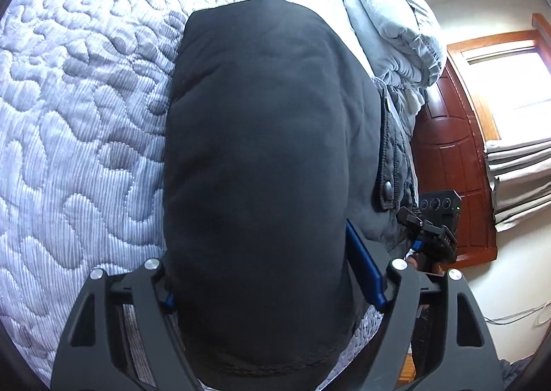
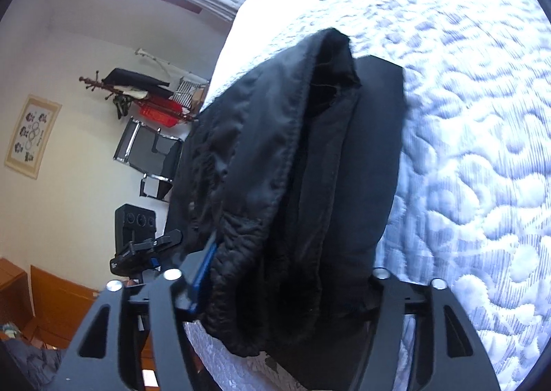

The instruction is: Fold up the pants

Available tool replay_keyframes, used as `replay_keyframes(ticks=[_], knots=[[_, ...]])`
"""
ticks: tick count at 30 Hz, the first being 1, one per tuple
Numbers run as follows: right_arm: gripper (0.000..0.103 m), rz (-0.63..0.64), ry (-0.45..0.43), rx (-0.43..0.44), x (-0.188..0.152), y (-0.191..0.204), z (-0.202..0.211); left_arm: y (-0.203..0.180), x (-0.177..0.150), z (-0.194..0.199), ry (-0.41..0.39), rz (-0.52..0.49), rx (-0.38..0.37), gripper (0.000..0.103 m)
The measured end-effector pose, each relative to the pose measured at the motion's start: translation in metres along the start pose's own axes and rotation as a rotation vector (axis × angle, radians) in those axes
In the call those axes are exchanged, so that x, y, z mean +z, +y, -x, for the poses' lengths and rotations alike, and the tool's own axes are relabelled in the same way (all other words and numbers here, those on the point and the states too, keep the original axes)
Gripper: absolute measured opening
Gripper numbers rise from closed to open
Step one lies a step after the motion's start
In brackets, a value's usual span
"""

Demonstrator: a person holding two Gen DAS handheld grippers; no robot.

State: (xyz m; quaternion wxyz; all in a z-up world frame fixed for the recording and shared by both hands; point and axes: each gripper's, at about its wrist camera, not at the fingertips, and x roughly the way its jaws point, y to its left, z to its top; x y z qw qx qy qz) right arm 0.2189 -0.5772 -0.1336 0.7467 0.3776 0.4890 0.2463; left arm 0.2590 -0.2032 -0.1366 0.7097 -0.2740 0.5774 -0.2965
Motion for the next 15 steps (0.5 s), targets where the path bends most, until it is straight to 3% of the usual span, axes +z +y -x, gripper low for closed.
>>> replay_keyframes(ticks=[2, 4, 8, 15], knots=[[0.079, -0.009, 0.005, -0.019, -0.003, -0.004, 0.002, 0.000, -0.001, -0.002, 0.003, 0.002, 0.002, 0.077], [0.082, -0.030, -0.008, -0.021, -0.005, -0.008, 0.007, -0.001, -0.002, -0.001, -0.005, -0.005, 0.004, 0.077], [0.081, -0.024, -0.065, -0.070, -0.012, -0.006, 0.026, 0.000, -0.005, 0.002, -0.016, 0.010, 0.013, 0.081], [0.077, 0.088, -0.258, -0.206, -0.022, 0.041, 0.068, 0.005, -0.018, 0.016, -0.053, 0.032, 0.027, 0.085]])
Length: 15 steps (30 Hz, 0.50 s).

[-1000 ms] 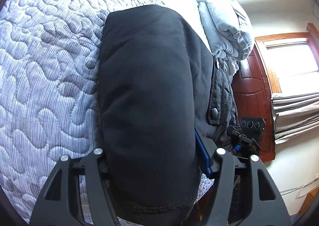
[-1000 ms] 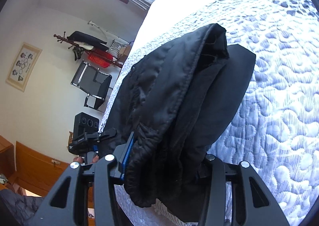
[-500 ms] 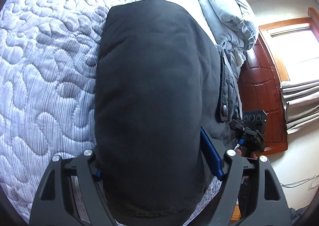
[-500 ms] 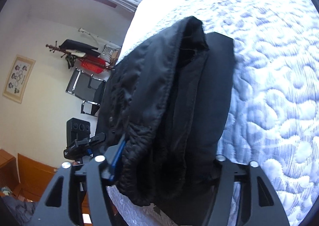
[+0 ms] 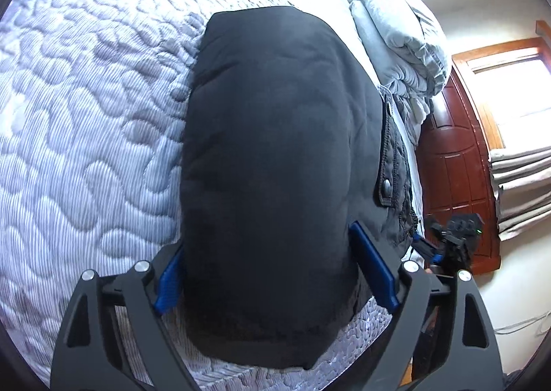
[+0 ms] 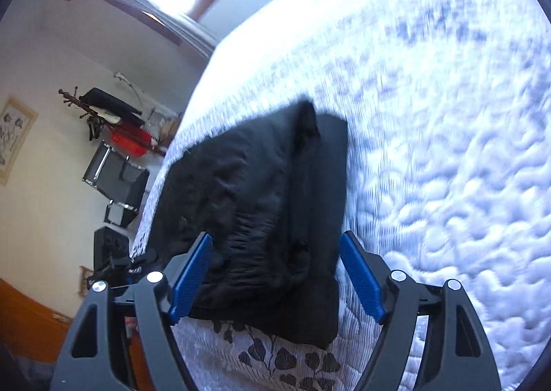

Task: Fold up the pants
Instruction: 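Lower the folded pants onto the spread and open both tools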

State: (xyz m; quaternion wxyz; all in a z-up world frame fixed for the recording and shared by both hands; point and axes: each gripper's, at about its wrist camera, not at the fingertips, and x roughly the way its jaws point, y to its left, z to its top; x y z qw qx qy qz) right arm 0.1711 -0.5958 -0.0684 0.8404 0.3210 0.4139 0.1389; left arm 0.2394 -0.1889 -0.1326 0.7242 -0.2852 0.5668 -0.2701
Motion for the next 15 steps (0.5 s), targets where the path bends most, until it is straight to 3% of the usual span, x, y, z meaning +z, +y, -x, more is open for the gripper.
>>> replay_keyframes(ticks=[1, 6, 10, 15], knots=[[0.075, 0.008, -0.016, -0.006, 0.001, 0.002, 0.005, 0.001, -0.002, 0.002, -0.007, 0.003, 0.000, 0.086], [0.065, 0.014, -0.020, 0.155, 0.000, 0.026, 0.010, 0.004, -0.009, 0.005, -0.020, 0.014, 0.000, 0.087], [0.065, 0.059, 0.021, 0.134, -0.006, 0.039, -0.004, 0.005, -0.012, 0.008, -0.028, 0.025, 0.011, 0.089], [0.065, 0.052, 0.044, 0.095, -0.018, 0.029, -0.013, 0.001, -0.017, 0.016, -0.034, -0.003, 0.067, 0.091]])
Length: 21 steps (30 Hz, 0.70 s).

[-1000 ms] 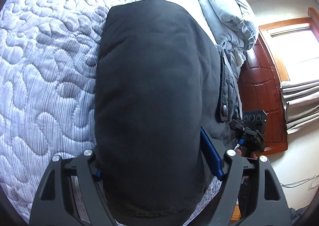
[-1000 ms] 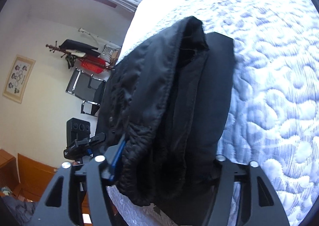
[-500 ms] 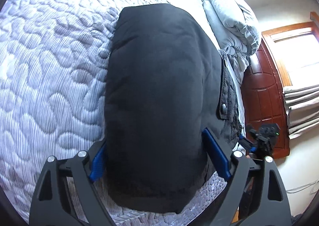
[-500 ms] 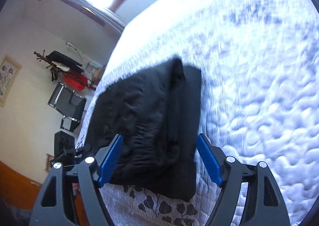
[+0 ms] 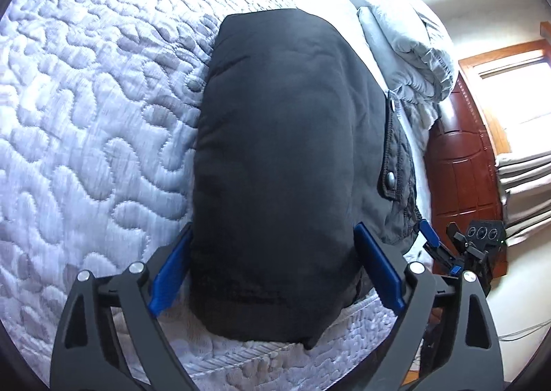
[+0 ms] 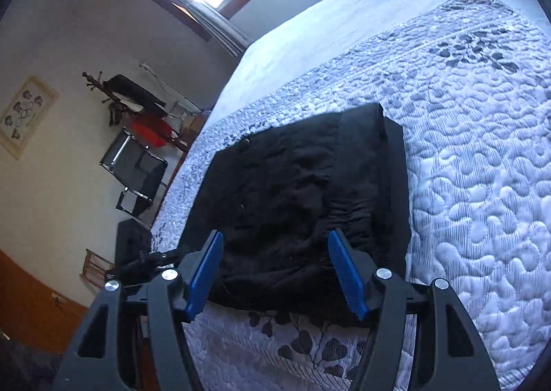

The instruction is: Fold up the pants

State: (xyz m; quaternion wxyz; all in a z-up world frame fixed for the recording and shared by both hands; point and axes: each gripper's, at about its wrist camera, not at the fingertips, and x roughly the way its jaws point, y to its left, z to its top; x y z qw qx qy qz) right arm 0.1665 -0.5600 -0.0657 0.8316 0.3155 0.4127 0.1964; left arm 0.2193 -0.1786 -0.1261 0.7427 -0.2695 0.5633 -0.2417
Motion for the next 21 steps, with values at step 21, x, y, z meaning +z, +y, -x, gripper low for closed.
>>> replay_keyframes(ticks=[21], knots=[[0.099, 0.154, -0.120, -0.392, -0.045, 0.075, 0.059, -0.101, -0.058, 0.101, -0.238, -0.259, 0.432, 0.100]])
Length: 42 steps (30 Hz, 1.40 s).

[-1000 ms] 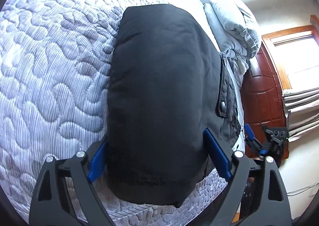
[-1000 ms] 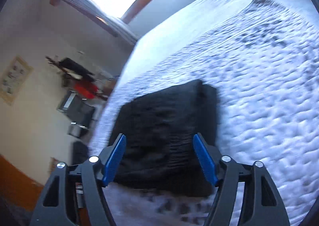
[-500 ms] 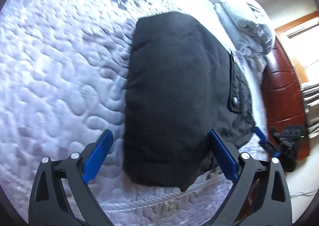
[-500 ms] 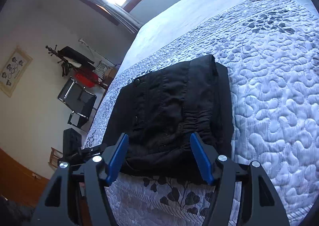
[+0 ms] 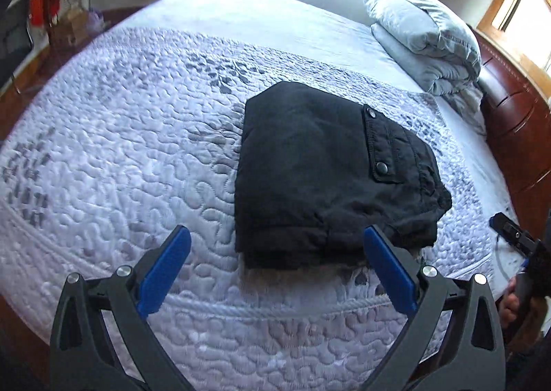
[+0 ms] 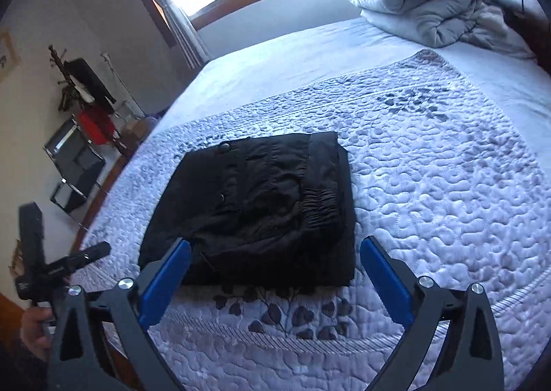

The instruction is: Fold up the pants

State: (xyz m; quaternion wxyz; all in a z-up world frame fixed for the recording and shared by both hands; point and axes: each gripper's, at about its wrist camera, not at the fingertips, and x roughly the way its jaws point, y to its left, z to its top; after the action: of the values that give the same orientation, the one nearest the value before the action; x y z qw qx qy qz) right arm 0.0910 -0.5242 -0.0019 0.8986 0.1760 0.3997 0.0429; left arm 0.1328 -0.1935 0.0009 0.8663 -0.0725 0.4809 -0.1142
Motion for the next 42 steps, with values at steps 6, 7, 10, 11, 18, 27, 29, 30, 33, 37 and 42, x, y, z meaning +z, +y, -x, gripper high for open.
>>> replay_keyframes(ticks=[6, 7, 10, 11, 18, 27, 29, 30, 33, 37, 42], knots=[[0.099, 0.008, 0.012, -0.013, -0.011, 0.022, 0.022, -0.018, -0.005, 0.021, 0.009, -0.033, -0.019, 0.100], [0.099, 0.006, 0.012, -0.015, -0.013, 0.025, 0.025, -0.019, -0.007, 0.026, 0.006, -0.026, -0.031, 0.100], [0.099, 0.015, 0.016, -0.046, -0.015, 0.033, 0.033, -0.023, -0.011, 0.038, -0.012, -0.010, -0.030, 0.100], [0.099, 0.022, 0.011, -0.050, -0.016, 0.036, 0.036, -0.024, -0.012, 0.042, -0.020, -0.009, -0.032, 0.100], [0.099, 0.045, 0.021, -0.110, -0.025, 0.046, 0.050, -0.031, -0.023, 0.065, -0.064, -0.062, 0.043, 0.100], [0.099, 0.070, 0.045, -0.107, -0.039, 0.062, 0.057, -0.035, -0.038, 0.076, -0.067, -0.090, 0.073, 0.100], [0.099, 0.078, 0.047, -0.105, -0.041, 0.067, 0.059, -0.036, -0.041, 0.076, -0.063, -0.098, 0.074, 0.100], [0.099, 0.083, 0.049, -0.104, -0.042, 0.069, 0.060, -0.037, -0.042, 0.076, -0.062, -0.102, 0.076, 0.100], [0.099, 0.093, 0.043, -0.107, -0.044, 0.074, 0.065, -0.039, -0.047, 0.079, -0.062, -0.106, 0.086, 0.100], [0.099, 0.101, 0.036, -0.127, -0.043, 0.078, 0.071, -0.041, -0.048, 0.085, -0.078, -0.119, 0.101, 0.100], [0.099, 0.104, 0.025, -0.141, -0.040, 0.078, 0.076, -0.040, -0.043, 0.087, -0.091, -0.126, 0.123, 0.100]])
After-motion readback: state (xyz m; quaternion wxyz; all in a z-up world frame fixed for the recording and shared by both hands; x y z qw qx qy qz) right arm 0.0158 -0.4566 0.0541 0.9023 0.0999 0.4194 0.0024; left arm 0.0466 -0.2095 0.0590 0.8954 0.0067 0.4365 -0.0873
